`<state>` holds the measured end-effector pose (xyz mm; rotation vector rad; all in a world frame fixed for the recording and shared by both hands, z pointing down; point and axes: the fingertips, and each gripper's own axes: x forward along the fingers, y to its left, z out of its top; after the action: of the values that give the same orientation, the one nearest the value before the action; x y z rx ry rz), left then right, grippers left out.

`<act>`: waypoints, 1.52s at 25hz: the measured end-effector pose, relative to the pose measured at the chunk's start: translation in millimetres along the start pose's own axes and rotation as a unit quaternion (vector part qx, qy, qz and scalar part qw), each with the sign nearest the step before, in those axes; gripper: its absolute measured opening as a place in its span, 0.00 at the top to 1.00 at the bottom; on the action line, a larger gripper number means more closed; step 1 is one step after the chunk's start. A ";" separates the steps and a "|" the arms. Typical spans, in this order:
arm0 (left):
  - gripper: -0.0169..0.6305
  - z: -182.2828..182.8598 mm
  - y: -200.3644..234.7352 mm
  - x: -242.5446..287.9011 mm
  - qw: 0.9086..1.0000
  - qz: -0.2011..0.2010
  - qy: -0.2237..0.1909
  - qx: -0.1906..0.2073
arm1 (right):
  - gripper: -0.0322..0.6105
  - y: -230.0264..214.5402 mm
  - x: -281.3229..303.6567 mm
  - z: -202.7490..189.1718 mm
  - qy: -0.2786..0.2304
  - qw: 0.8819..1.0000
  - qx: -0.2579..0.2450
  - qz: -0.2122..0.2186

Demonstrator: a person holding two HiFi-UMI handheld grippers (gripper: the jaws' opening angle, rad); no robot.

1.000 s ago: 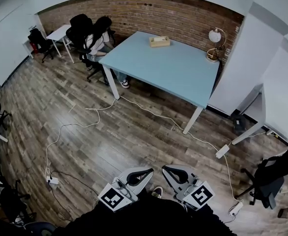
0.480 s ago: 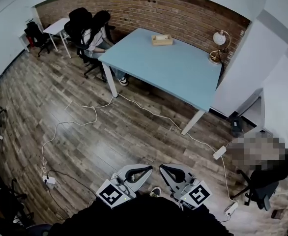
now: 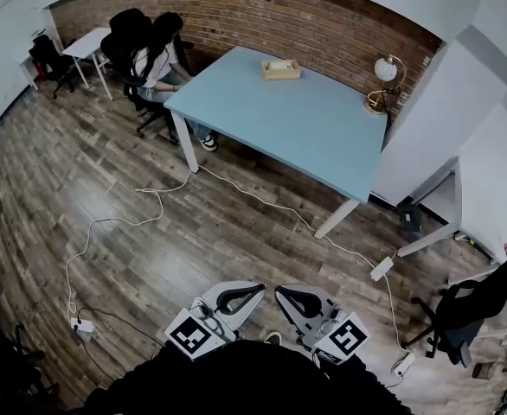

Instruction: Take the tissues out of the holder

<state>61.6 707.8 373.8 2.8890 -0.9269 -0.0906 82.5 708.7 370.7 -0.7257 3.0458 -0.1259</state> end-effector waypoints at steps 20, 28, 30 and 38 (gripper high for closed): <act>0.98 16.3 110.4 -20.3 1.000 -0.020 -0.004 -0.016 | 0.94 -38.6 105.6 10.3 0.002 0.999 -0.001 -0.033; 0.98 15.3 144.3 20.9 1.000 -0.013 0.001 -0.018 | 0.94 -94.0 112.1 7.1 0.003 0.999 0.002 -0.036; 0.98 17.0 151.3 35.3 1.000 -0.011 0.003 -0.014 | 0.94 -111.2 113.6 8.2 0.003 0.999 -0.001 -0.035; 0.98 26.8 181.3 95.1 1.000 0.003 0.006 0.004 | 0.94 -176.3 114.8 18.7 0.001 1.000 -0.014 -0.021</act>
<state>31.9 503.6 366.5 2.8895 -0.9370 -0.0688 59.9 498.7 367.3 -0.7910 3.0414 -0.0839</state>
